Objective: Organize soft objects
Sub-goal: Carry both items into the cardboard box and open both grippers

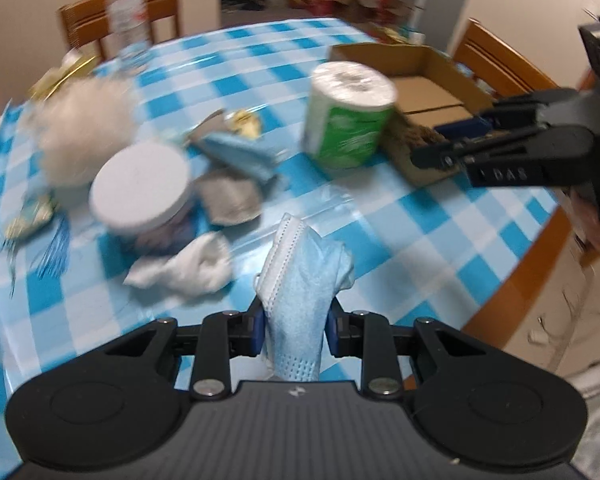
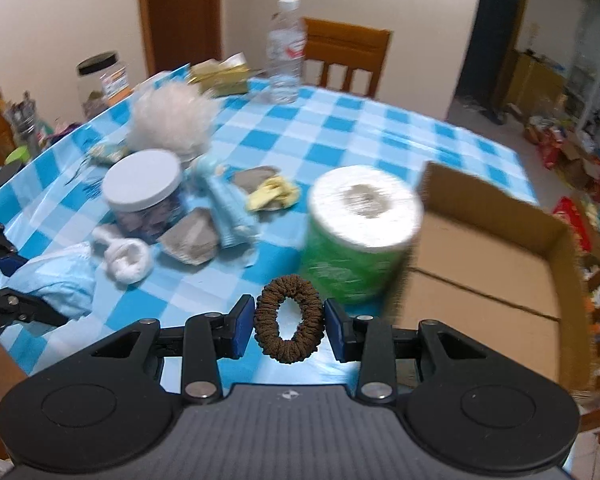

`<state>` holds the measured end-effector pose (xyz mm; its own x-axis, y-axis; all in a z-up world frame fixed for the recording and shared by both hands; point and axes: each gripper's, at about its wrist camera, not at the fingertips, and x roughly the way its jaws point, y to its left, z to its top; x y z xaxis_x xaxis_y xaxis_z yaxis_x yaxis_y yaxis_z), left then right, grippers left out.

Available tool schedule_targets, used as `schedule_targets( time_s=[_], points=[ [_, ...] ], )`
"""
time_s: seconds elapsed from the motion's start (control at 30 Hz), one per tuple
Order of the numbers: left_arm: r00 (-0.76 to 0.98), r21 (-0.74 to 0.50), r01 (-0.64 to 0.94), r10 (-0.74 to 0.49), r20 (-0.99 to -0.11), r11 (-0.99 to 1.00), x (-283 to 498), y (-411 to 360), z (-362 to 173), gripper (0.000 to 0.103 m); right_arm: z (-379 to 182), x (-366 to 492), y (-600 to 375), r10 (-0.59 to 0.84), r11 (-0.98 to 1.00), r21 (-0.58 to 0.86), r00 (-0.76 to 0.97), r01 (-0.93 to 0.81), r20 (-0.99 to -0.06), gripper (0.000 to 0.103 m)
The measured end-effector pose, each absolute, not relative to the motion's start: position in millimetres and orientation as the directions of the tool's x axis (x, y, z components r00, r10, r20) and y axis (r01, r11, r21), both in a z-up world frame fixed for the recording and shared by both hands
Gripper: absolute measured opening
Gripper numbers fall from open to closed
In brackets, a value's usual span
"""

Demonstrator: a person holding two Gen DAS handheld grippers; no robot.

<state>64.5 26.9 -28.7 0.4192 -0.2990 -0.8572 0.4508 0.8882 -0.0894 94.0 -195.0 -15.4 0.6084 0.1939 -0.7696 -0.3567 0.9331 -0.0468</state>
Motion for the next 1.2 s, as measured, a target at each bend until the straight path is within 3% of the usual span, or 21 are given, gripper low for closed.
schedule_targets(
  time_s=[0.3,0.5,0.63,0.77,1.2],
  points=[
    [0.422,-0.074,0.578,-0.375,-0.825,0.812,87.3,-28.8,1.4,0.027,3.0,113.6,-258.5,0.108,0.956,-0.113,0.682,-0.271,-0.723,0.043],
    [0.431,-0.061,0.603,-0.389,-0.814,0.796,110.2,-67.5,13.0,0.027,-2.6,134.2,-286.6,0.131,0.962,-0.076,0.691,-0.261,-0.711,0.045],
    [0.436,-0.051,0.606,-0.385,-0.814,0.794,126.8,-90.2,17.2,0.027,-14.2,141.0,-297.7,0.184,0.958,-0.025,0.675,-0.287,-0.715,0.08],
    [0.44,-0.038,0.617,-0.384,-0.812,0.786,143.7,-112.9,20.1,0.027,-23.6,135.4,-308.7,0.218,0.956,0.024,0.656,-0.292,-0.722,0.093],
    [0.453,-0.039,0.673,-0.453,-0.768,0.739,215.5,-195.2,27.2,0.028,-23.9,120.1,-338.9,0.187,0.974,0.036,0.693,-0.226,-0.696,0.101]
  ],
)
